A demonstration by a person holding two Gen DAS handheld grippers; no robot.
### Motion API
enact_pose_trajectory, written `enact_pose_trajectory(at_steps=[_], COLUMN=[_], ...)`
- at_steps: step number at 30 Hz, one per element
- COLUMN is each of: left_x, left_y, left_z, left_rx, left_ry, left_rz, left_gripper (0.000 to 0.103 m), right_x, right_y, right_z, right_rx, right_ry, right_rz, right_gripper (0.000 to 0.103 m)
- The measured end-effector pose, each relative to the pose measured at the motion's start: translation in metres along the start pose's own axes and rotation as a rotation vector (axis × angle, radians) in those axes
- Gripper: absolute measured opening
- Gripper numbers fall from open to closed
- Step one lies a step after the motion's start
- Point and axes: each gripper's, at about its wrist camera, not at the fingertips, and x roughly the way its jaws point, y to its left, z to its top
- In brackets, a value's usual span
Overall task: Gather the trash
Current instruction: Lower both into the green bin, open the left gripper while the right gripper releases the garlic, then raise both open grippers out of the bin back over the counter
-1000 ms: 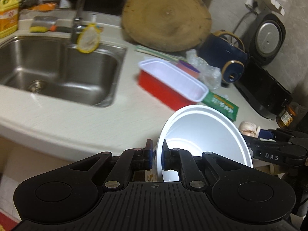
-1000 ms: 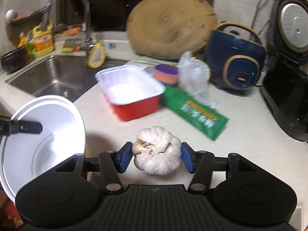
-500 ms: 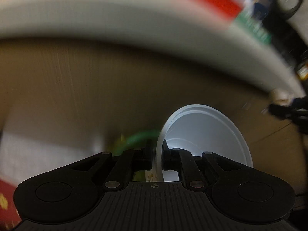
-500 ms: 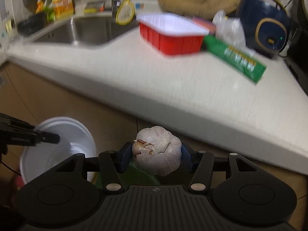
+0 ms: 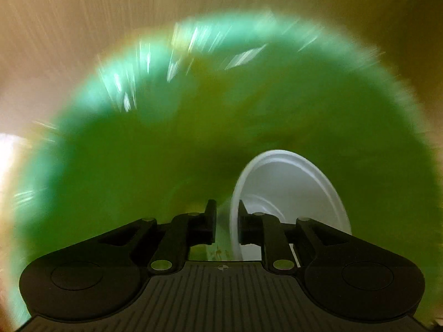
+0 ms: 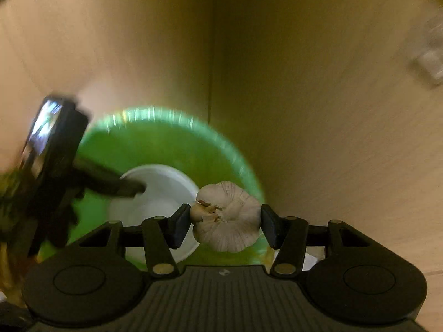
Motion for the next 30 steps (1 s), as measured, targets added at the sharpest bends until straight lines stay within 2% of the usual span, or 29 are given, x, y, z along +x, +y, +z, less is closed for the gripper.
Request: enact_pose_trajectory(at_steps=[2,6,11,16,19,23,26,30], left_x=[0.01,-0.018,-0.116,-0.203,-0.245,-0.291,-0.328,-0.381], left_y=[-0.001,0.008,0.027,0.064,0.084,0.099,0.094,0.081], left_z=[0.0,0.0,0.004,0.008,0.003,0.004,0.007,0.019], left_rx=[0.024,-0.014,-0.07,-0.165,-0.228,-0.276,-0.249,-0.201], left_ry=[0.011,0.003,-0.162,-0.299,-0.373,-0.44,-0.487,-0.565], left_rz=[-0.001,-0.104,-0.16,-0.101,-0.033,0.002,0.016,-0.013], left_gripper=[0.027,0.026,0.026,0.026,0.026,0.026,0.026,0.026], right_x=[0.026,0.067,0.094,0.098,0.066,-0.003,-0.069,-0.143], right_y=[0.007,0.018,0.044,0.053,0.049,0.027,-0.002,-0.03], right_z=[-0.006,-0.005,0.001,0.014,0.026,0.037,0.04,0.03], right_rx=[-0.028,-0.058,-0.116,-0.117,-0.159,-0.157,-0.115,-0.099], right_ry=[0.025,0.08,0.069,0.144,0.107,0.018,-0.111,-0.27], right_rz=[0.021,0.082,0.158,0.237,0.189,0.1,0.012,-0.15], right_gripper=[0.054,0.054,0.054,0.055,0.055,0.055,0.055,0.055])
